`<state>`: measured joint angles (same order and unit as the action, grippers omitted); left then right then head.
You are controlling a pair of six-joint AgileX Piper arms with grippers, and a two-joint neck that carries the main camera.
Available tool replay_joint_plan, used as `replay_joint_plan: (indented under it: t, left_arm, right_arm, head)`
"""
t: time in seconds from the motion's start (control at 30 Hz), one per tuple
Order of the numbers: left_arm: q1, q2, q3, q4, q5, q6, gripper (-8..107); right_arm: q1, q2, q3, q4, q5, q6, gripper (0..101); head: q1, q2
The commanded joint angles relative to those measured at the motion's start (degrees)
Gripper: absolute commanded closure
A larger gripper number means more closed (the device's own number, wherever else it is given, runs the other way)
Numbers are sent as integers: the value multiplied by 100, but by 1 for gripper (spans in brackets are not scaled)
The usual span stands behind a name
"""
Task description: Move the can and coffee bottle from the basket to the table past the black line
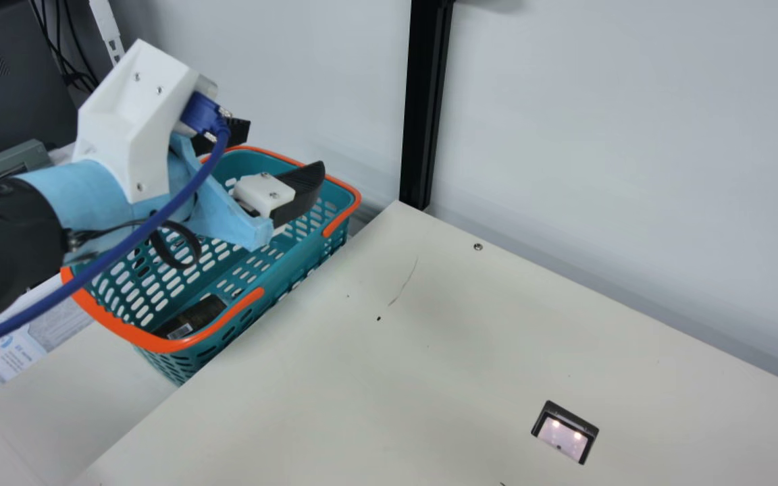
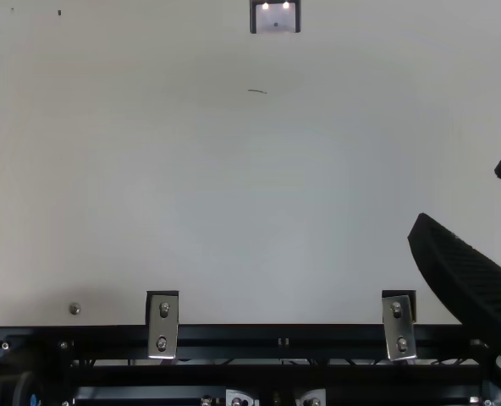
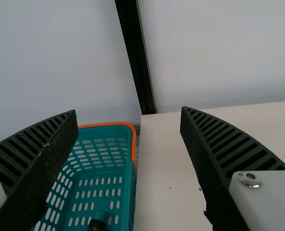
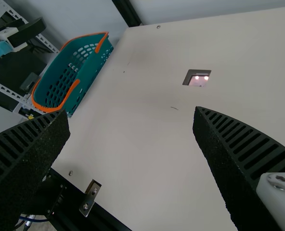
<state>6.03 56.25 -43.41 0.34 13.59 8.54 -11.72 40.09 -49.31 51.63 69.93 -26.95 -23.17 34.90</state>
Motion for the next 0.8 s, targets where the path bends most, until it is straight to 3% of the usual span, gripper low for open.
replay_joint_plan:
  t: [0.0, 0.33, 0.77]
  left_arm:
    - [-14, 0, -3, 55, 3, -59, 9]
    - [698, 628, -309, 419, -77, -562, 9]
    - [1218, 2250, -1264, 1022, 239, -998, 9]
  right_arm:
    - [0, 0, 0, 0, 0, 0, 0]
    - [0, 0, 0, 0, 0, 0, 0]
    - [0, 0, 0, 0, 0, 0, 0]
  head:
    - [-166, 109]
    - [-166, 109]
    - [-166, 109]
